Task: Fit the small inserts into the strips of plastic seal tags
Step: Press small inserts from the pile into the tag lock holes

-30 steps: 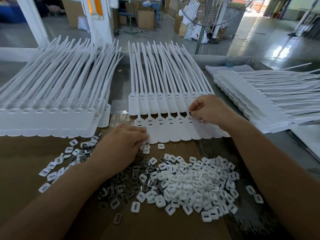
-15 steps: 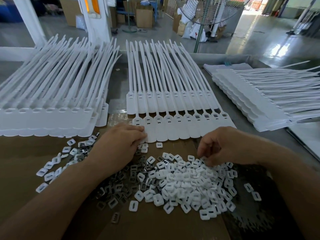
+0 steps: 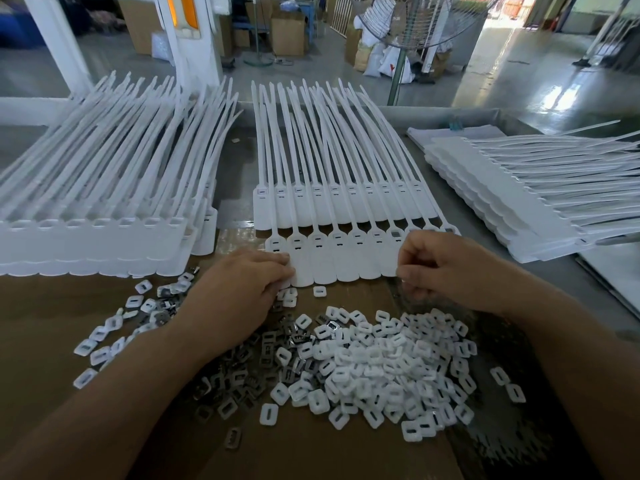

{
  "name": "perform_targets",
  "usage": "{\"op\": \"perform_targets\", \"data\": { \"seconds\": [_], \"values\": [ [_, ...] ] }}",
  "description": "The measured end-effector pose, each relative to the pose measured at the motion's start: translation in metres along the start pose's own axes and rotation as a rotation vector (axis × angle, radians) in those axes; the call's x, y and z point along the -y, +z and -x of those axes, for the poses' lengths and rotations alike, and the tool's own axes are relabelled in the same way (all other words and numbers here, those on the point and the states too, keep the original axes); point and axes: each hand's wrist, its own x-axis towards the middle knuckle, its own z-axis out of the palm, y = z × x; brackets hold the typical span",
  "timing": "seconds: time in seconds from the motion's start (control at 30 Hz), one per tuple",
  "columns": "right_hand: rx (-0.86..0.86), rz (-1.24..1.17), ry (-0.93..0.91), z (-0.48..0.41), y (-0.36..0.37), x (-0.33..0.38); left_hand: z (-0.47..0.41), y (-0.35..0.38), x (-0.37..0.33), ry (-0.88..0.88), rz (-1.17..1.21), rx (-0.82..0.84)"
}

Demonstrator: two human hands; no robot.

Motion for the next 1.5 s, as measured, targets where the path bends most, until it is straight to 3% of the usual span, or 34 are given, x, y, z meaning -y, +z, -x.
{"op": "perform_targets", "data": {
  "seconds": [0.27, 0.6, 0.7, 1.5],
  "values": [
    [-0.228, -0.042, 0.067, -0.025, -0.009, -0.013, 0.001, 0.0, -0.001, 0.001, 0.007, 0.0],
    [-0.401, -0.201, 0.086, -0.062, -0.004, -0.027, 0.002, -0.002, -0.002, 0.002, 0.009, -0.003],
    [-0.448, -0.144, 0.075, -0.064, 0.003, -0.032, 0.001, -0.002, -0.002, -0.002, 0.012, -0.012],
    [-0.406, -0.091, 0.05, -0.069, 0.01, -0.038, 0.001, -0.002, -0.002, 0.001, -0.004, 0.008]
  ]
}}
